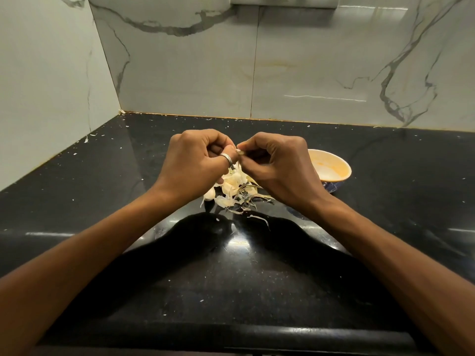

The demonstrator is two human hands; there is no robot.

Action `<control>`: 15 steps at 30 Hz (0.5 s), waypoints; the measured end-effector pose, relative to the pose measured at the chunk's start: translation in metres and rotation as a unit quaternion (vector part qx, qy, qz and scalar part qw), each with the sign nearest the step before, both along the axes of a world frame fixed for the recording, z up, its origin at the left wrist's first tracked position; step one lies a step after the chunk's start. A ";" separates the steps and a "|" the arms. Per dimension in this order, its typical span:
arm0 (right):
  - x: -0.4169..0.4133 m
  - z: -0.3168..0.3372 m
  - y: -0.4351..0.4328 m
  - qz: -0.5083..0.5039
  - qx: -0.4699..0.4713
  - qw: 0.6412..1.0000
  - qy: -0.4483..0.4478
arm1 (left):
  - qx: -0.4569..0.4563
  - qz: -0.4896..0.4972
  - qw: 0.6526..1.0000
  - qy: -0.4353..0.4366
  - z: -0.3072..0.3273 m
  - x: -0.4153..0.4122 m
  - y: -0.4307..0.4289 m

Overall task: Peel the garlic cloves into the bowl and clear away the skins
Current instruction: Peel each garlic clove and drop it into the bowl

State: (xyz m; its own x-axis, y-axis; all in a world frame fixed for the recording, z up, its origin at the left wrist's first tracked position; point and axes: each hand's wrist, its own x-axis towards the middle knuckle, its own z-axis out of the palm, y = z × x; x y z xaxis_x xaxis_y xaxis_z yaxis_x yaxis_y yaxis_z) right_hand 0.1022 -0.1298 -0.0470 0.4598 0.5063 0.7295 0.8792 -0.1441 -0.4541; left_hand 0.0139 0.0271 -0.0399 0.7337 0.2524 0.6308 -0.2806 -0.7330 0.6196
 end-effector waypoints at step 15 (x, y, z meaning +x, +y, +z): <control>-0.001 0.004 -0.003 0.028 0.005 0.998 0.052 | -0.201 -0.022 0.975 0.087 0.006 0.002 0.005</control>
State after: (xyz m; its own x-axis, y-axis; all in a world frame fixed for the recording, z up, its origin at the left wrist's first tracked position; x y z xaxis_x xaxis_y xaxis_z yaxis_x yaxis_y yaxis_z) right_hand 0.1012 -0.1331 -0.0426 0.5051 0.5260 0.6843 0.8333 -0.0909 -0.5453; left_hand 0.0159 0.0326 -0.0342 0.8361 0.4205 0.3525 -0.1711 -0.4106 0.8956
